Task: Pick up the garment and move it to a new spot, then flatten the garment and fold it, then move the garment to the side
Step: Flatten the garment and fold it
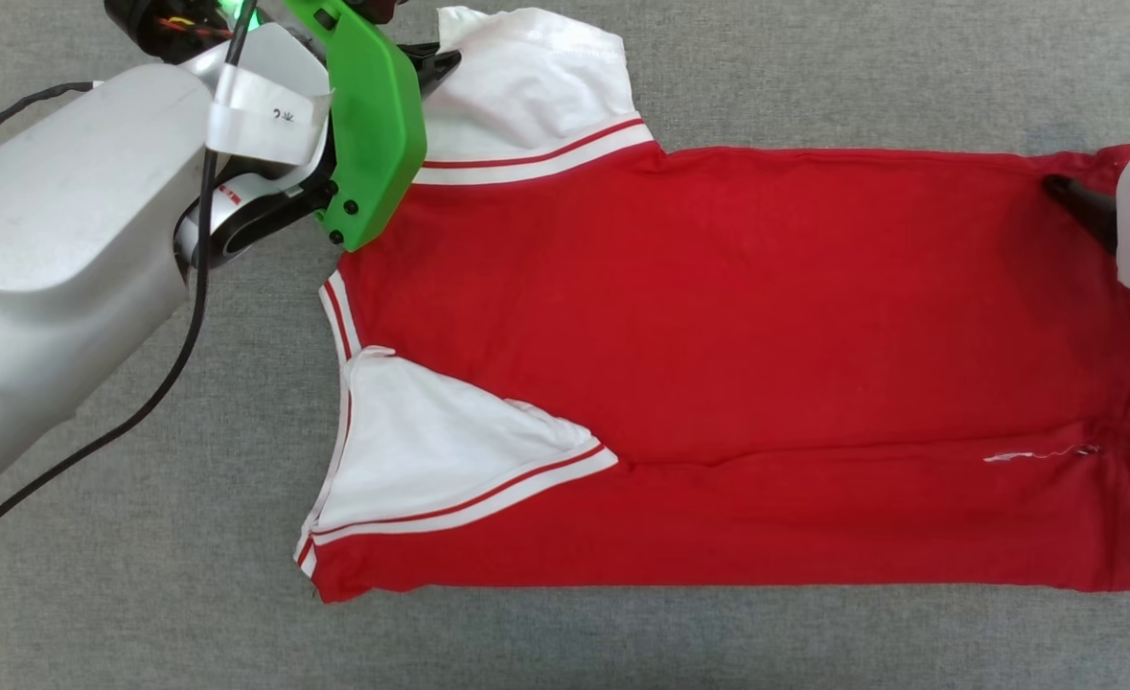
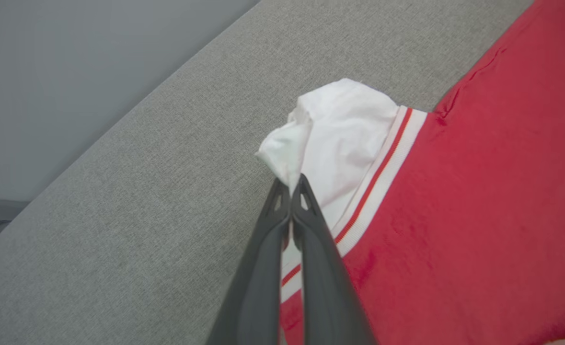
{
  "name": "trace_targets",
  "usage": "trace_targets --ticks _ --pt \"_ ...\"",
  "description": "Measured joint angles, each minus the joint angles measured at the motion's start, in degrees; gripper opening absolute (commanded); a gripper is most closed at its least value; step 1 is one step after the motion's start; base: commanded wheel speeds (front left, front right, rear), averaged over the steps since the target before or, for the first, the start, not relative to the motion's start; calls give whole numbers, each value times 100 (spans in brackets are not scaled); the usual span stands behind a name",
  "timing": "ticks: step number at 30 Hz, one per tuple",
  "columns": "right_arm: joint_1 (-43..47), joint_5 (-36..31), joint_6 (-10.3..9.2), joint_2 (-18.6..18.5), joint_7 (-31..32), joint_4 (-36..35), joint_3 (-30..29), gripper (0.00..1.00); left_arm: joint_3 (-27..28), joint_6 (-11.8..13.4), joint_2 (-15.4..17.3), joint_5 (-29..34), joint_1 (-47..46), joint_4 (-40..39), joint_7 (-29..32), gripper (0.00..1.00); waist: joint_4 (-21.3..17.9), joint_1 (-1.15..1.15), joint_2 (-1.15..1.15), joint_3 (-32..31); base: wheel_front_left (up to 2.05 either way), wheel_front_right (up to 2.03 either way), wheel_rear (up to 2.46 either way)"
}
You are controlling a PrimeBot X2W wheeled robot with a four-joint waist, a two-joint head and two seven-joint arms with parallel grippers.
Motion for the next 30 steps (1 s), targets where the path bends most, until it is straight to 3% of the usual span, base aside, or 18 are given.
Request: trace_targets --ticks 4,5,6,7,18,30 --pt "-65 103 -2 16 -10 232 174 100 -22 0 -18 -2 1 11 -14 0 43 0 0 42 0 0 0" --pt "-70 153 -2 10 -60 265 200 64 -25 0 -13 -4 2 16 -22 0 40 0 0 38 0 0 0" --pt "-73 191 -2 -2 -135 291 231 39 -27 0 -11 -11 3 23 -25 0 31 0 0 27 0 0 0" --pt "-73 207 -1 -4 -227 316 254 0 -30 0 -7 -12 8 33 -47 0 23 0 0 12 0 0 0" --pt "411 566 0 10 -2016 450 483 0 -59 0 55 -88 486 243 -525 0 -36 0 0 -539 0 0 0" --pt "1864 589 0 -323 -3338 -334 381 0 -80 52 436 -81 1909 -93 -1023 0 40 0 0 -1409 0 0 0"
